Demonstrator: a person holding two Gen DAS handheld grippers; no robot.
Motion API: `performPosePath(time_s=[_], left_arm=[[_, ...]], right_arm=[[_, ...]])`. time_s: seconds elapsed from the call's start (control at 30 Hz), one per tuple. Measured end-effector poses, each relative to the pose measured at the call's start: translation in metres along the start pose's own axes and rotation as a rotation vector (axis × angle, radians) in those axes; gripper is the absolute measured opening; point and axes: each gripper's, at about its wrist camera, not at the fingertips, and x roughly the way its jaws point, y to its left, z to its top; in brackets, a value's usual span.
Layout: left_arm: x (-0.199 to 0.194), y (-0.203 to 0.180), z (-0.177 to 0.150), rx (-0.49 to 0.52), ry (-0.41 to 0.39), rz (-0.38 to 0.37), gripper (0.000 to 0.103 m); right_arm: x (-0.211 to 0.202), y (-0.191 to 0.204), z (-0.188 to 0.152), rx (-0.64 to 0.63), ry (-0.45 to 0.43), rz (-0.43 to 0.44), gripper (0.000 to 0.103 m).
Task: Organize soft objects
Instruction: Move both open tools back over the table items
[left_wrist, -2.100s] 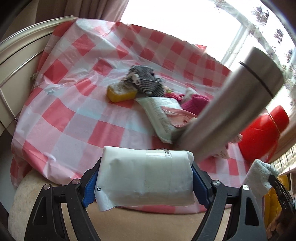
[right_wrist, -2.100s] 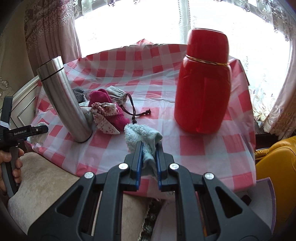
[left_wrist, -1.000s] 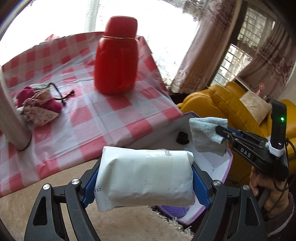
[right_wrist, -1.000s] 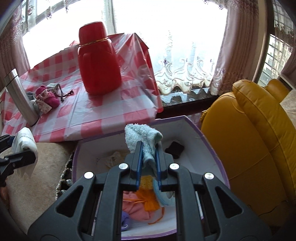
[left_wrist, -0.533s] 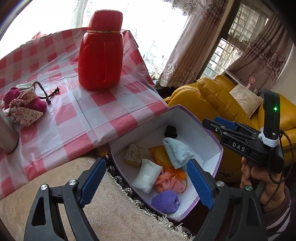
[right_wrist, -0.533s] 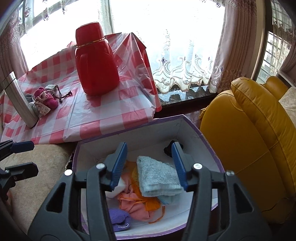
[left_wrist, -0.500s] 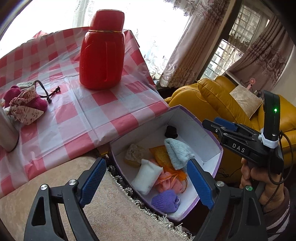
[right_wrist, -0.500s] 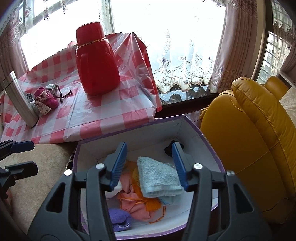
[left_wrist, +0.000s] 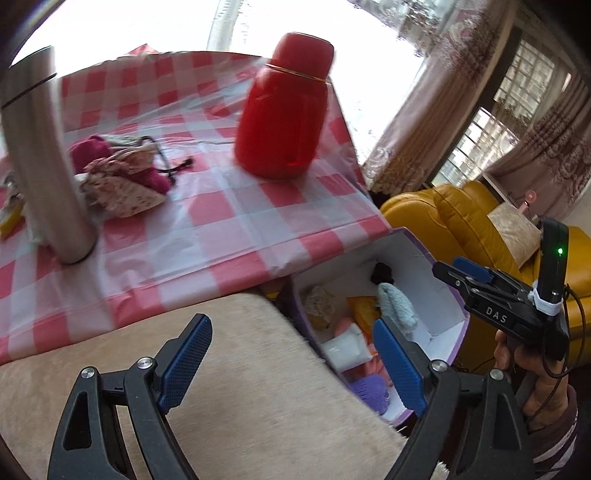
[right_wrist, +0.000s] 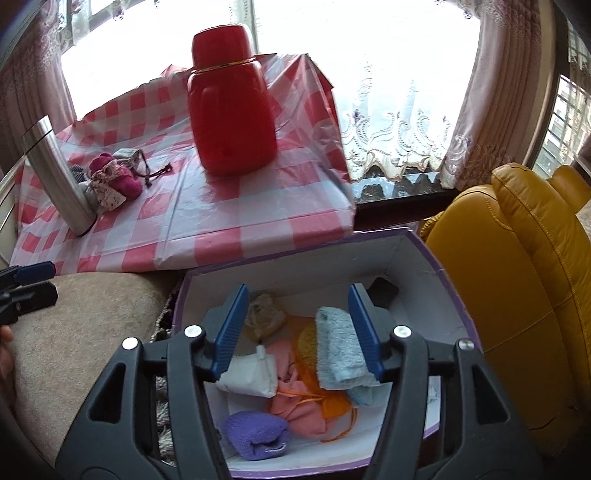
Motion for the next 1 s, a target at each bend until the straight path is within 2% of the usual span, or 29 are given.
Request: performPosePath(time_s=[0.33,0.6,0.67,1.0], left_arm=[[-0.048,0.092,-0.020,-0.229,-0.091,0.070,0.089],[-0.080,0.171,-0.033,-0.414,-0.154,0.188,0.088],[-0.084,0.185,-0.035,-0.443,-0.162,0.212,0.084],[-0.087,0.231,-0.029,-0.507,-0.151,0.269,0.080]], right_arm=[[0.005,0.073,0.010,-0.159,-0.001,0.083,0.060],[0.018,0.133,0.022,-0.285,-0.020,0.128,0.060],[0.025,0.144,0.026,-0.304,-0.021,0.147,0.060],[0.051,0.198,0.057,-0.407,-0.089,0.239,0.060]])
